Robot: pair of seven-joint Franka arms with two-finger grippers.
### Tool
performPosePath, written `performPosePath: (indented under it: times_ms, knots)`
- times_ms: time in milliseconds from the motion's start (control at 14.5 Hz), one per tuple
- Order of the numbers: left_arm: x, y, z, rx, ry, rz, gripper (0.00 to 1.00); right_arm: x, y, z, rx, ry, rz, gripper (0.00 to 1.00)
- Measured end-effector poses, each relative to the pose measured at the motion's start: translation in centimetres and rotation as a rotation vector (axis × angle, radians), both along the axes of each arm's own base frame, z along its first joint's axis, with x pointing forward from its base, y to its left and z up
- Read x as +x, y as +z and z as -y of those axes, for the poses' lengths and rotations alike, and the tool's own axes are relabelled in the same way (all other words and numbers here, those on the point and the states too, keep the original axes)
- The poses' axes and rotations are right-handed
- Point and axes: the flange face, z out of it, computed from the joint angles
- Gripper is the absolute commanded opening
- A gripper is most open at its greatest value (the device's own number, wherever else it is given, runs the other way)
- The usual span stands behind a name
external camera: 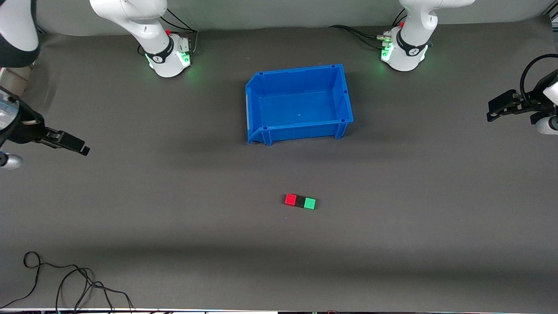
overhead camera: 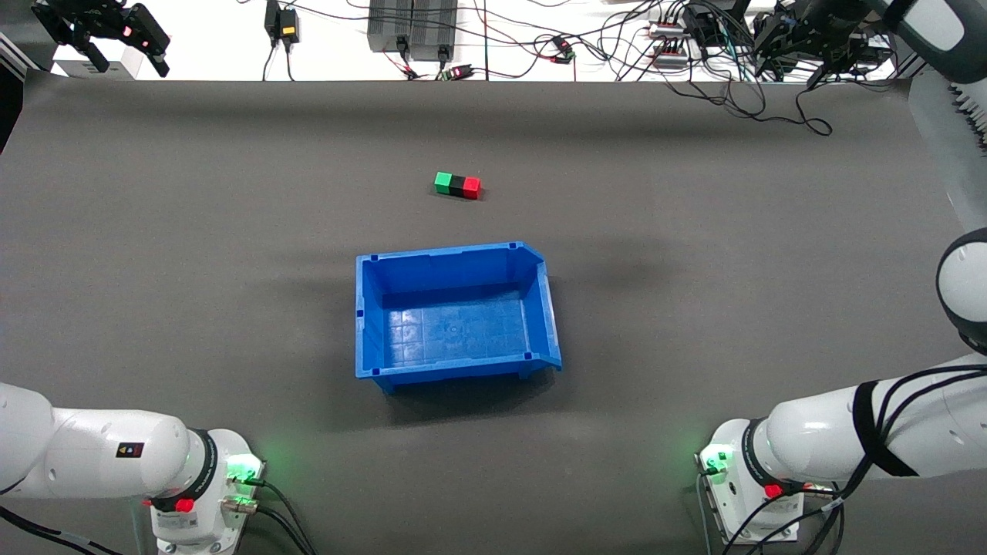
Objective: Attach green and red cubes to black cube
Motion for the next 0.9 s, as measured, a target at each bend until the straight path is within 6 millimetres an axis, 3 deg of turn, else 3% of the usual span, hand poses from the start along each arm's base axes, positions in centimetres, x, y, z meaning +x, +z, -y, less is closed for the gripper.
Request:
performPosePath:
  times_ms: [345, 621, 897]
  knots:
    - [0.0, 0.0, 0.0, 0.0, 0.0, 0.001, 1.0, -0.3, 1.3, 2.7, -0.023, 0.053, 0.033, 0.95]
    - [0.0, 0.0, 0.0, 0.0, 0.0, 0.001, 1.0, -0.5, 2.6, 2.5, -0.05, 0.064, 0.018, 0.97]
    - [0.0, 0.0, 0.0, 0.0, 0.0, 0.001, 1.0, 0.0, 1.5, 2.0, -0.051, 0.074, -0.006, 0.99]
